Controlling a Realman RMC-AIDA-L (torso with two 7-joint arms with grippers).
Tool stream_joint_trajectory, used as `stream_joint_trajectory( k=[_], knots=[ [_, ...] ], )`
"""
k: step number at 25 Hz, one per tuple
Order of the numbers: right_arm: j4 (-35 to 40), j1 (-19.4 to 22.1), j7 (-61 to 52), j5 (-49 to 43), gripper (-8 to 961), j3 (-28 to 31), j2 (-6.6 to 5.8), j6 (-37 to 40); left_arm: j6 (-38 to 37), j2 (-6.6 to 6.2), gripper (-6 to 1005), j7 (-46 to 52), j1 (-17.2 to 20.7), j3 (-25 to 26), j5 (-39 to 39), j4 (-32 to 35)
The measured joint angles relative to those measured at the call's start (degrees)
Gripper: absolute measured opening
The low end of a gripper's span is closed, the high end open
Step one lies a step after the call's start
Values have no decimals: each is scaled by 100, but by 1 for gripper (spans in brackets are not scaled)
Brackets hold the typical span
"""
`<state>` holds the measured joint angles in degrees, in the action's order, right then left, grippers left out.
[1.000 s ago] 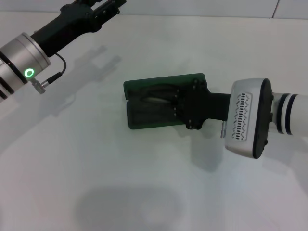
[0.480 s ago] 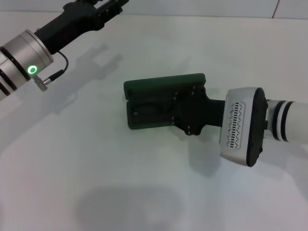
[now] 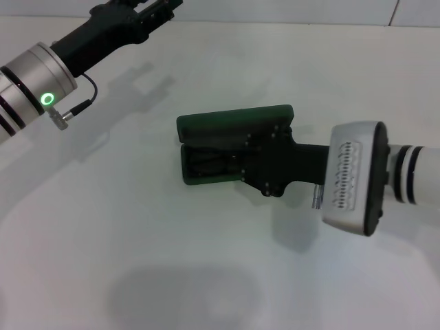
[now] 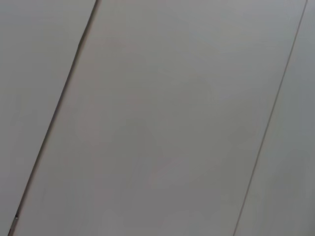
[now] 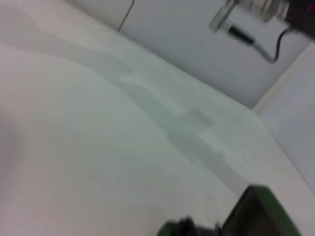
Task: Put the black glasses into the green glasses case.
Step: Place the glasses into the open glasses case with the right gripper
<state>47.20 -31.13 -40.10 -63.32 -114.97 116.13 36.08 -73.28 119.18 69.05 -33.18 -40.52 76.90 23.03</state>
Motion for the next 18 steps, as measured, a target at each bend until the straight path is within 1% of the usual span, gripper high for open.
stream_joint_trajectory(
  k=[1, 4, 6, 7, 9, 10, 12, 13, 14, 16, 17, 18],
  knots=[
    [-29, 2, -5, 33, 292, 95, -6, 180, 4, 0, 711, 7, -1, 0, 0, 0],
    [-298, -21, -153, 51, 307, 639, -18, 969, 38, 0, 712, 14, -34, -1, 1, -5],
    [-587, -158, -432, 28, 317, 1098, -55, 1518, 62, 0, 712, 20, -57, -6, 5, -9],
    [-812, -273, -650, 5, 321, 1362, -95, 1899, 68, 0, 712, 25, -57, -8, 8, -12],
    [-1226, -482, -1029, -10, 331, 1836, -217, 2476, 69, 0, 712, 38, -57, -8, 12, -12],
    [-1401, -564, -1215, -11, 336, 2026, -301, 2702, 69, 1, 712, 40, -57, -10, 16, -12],
    [-1740, -694, -1658, -13, 345, 2433, -523, 3239, 72, 3, 712, 44, -57, -14, 71, -11],
    [-1789, -704, -1752, -14, 350, 2519, -575, 3347, 74, 4, 712, 44, -57, -19, 152, -12],
    [-1865, -709, -1966, -14, 355, 2718, -702, 3583, 76, 4, 712, 45, -57, -18, 232, -8],
    [-1899, -639, -2251, -15, 365, 3117, -852, 3926, 78, 2, 712, 66, -54, -19, 521, 19],
    [-1899, -564, -2352, -16, 370, 3387, -901, 4047, 79, 1, 712, 94, -54, -19, 650, 32],
    [-1888, -496, -2392, -14, 374, 3615, -910, 4091, 81, -1, 711, 142, -59, -19, 811, 50]
  ],
)
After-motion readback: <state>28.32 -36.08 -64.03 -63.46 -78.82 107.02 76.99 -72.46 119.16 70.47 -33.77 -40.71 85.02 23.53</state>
